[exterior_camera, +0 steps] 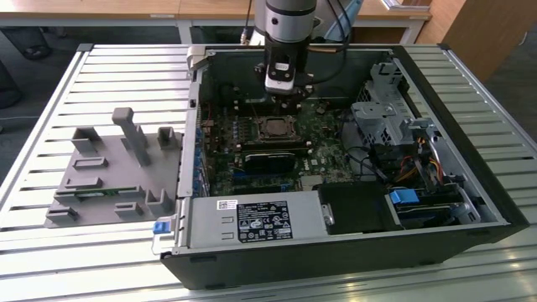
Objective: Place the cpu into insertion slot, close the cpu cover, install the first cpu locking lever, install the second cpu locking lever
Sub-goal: 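Install the first cpu locking lever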
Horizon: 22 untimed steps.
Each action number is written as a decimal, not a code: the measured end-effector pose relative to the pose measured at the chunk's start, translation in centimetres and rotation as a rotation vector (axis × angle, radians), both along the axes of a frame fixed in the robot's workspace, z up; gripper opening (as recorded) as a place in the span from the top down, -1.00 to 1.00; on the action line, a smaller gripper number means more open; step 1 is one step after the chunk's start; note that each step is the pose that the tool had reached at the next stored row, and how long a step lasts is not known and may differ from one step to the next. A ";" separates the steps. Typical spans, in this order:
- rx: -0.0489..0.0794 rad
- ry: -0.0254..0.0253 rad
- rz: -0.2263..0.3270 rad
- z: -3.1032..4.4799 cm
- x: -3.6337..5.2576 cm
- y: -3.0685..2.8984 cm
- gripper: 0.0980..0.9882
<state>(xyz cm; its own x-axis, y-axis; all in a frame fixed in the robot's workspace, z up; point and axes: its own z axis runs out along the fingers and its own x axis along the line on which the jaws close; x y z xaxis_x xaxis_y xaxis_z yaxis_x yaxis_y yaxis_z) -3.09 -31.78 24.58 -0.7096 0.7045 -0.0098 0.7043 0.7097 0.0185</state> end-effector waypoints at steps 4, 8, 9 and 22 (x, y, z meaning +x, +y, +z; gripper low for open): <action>0.000 0.0001 0.092 -0.07 0.00 0.00 0.98; 0.000 0.0000 0.163 -0.10 0.00 0.00 0.98; 0.000 0.0000 0.183 -0.10 0.00 0.00 0.98; 0.000 0.0000 0.419 -0.14 0.00 0.00 0.98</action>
